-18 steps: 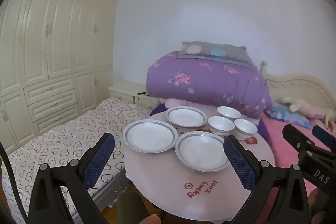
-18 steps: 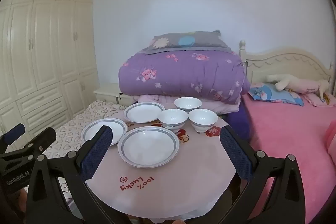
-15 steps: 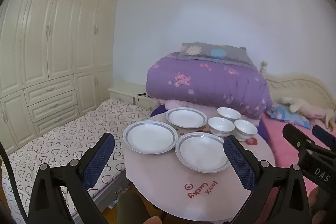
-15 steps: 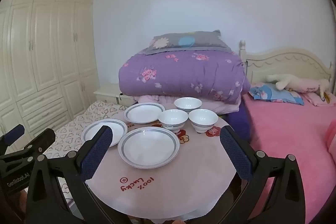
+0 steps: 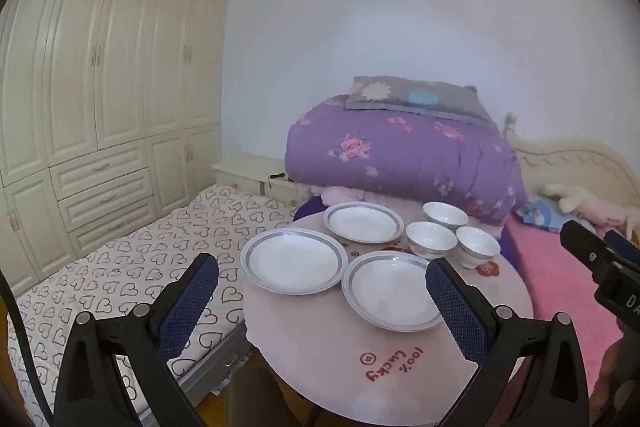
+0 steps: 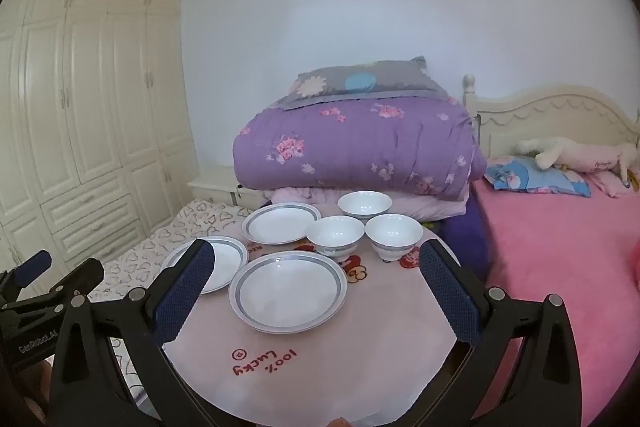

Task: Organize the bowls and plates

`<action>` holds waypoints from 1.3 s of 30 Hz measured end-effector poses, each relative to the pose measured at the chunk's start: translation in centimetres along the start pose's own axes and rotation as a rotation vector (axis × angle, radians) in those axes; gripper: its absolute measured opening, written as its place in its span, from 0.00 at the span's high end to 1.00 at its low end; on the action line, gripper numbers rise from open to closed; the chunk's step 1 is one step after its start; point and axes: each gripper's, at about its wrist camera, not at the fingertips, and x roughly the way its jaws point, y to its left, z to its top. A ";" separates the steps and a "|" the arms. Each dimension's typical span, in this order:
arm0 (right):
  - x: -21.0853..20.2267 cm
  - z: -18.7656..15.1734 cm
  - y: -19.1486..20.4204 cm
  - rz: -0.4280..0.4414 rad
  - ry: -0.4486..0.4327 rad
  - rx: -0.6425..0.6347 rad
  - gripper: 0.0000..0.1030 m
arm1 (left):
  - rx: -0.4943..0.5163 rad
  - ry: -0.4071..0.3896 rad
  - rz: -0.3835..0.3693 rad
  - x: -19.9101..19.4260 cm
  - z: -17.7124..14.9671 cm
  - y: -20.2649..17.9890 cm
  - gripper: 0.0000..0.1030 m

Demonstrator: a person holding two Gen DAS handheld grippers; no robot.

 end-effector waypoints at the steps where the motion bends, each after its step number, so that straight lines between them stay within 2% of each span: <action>1: 0.0 0.0 0.0 0.002 -0.004 -0.003 0.00 | 0.002 0.000 -0.001 0.2 -0.2 -0.1 0.01; 8: 0.3 0.3 0.4 0.035 -0.018 -0.025 0.00 | -0.019 -0.002 0.000 1.1 -0.2 0.3 0.01; 14: 2.0 0.2 0.1 0.038 0.034 -0.037 0.00 | -0.020 0.021 -0.014 2.1 -0.1 0.3 0.01; 28: 6.0 -1.0 -1.8 -0.009 0.132 -0.044 0.00 | -0.030 0.142 -0.005 7.2 -0.3 0.7 0.01; 35: 7.3 -1.5 -1.6 -0.020 0.166 -0.047 0.00 | -0.014 0.136 0.009 8.7 0.0 0.1 0.01; 39: 7.4 -0.9 -1.6 -0.022 0.146 -0.049 0.00 | -0.008 0.112 0.008 8.6 0.2 -0.2 0.01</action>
